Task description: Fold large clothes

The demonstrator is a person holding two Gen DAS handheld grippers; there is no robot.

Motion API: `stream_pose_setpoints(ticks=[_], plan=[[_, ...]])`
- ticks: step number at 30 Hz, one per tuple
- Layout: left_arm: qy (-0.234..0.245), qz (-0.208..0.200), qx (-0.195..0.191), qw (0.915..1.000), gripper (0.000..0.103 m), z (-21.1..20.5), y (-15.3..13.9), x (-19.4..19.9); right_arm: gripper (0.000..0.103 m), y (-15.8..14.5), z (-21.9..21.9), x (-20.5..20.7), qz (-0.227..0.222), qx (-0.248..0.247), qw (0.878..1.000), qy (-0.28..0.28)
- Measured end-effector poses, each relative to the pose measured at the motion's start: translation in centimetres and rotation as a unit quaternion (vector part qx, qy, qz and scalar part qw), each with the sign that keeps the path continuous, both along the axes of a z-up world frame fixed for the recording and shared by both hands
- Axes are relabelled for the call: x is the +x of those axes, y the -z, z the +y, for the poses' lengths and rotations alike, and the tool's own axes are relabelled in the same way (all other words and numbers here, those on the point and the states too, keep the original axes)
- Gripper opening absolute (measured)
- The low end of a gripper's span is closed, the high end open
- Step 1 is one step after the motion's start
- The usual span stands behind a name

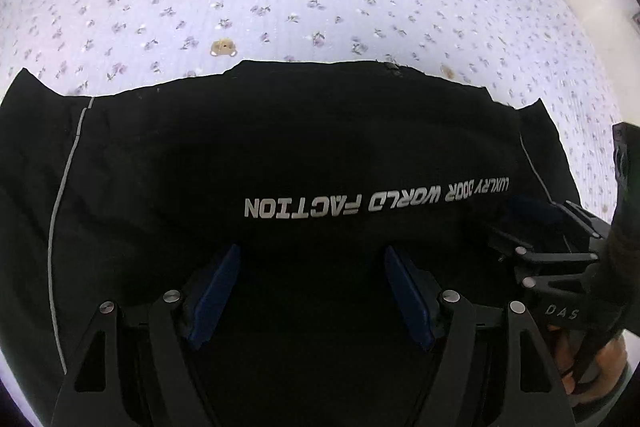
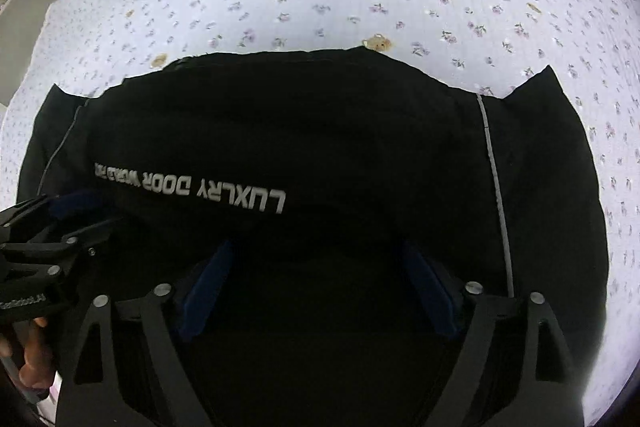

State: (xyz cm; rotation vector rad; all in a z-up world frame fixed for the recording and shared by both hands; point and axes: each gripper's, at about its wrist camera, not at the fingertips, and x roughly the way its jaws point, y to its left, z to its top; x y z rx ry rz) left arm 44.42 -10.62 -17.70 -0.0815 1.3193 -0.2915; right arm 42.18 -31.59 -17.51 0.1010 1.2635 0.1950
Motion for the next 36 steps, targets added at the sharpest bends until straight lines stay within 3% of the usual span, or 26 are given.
stream_pose_setpoints(ticks=[3,6,11,13,15,18,21,27,32,36], plan=[[0.006,-0.004,0.003,1.0000,0.075,-0.1,-0.5,-0.7,0.091,-0.8,-0.7,0.1,0.002,0.003,1.000,-0.001],[0.015,-0.018,-0.013,0.9996,0.075,-0.1,-3.3,-1.8,0.087,-3.5,-1.5,-1.1,-0.015,0.028,0.999,-0.001],[0.040,-0.056,-0.040,0.9968,0.075,1.8,-8.0,-6.8,0.084,-7.9,-1.8,-7.2,-0.058,0.020,0.997,-0.051],[0.051,-0.056,-0.038,0.9964,0.075,2.6,-8.2,-8.8,0.084,-7.1,-0.6,-9.9,-0.043,0.026,0.997,-0.059],[0.054,-0.026,-0.025,0.9979,0.075,2.1,-6.3,-10.3,0.083,-4.9,0.4,-11.0,-0.015,0.004,0.998,-0.065],[0.034,0.013,0.014,0.9992,0.079,1.4,-2.1,-10.9,0.083,-1.6,0.9,-11.5,0.011,-0.005,0.999,-0.051],[0.004,0.007,-0.005,1.0000,0.080,2.0,-1.2,-10.5,0.083,-1.6,0.6,-11.3,0.011,0.000,0.999,-0.037],[-0.007,-0.013,-0.049,0.9987,0.080,5.5,-5.0,-11.3,0.084,-4.0,-2.7,-11.7,0.004,0.025,1.000,-0.018],[-0.072,-0.045,-0.051,0.9950,0.080,11.9,-9.2,-11.0,0.085,-9.2,-8.1,-11.2,-0.050,0.026,0.997,0.045],[-0.119,-0.043,-0.075,0.9891,0.080,17.8,-9.5,-9.0,0.091,-10.6,-13.2,-9.8,-0.067,0.012,0.993,0.100]])
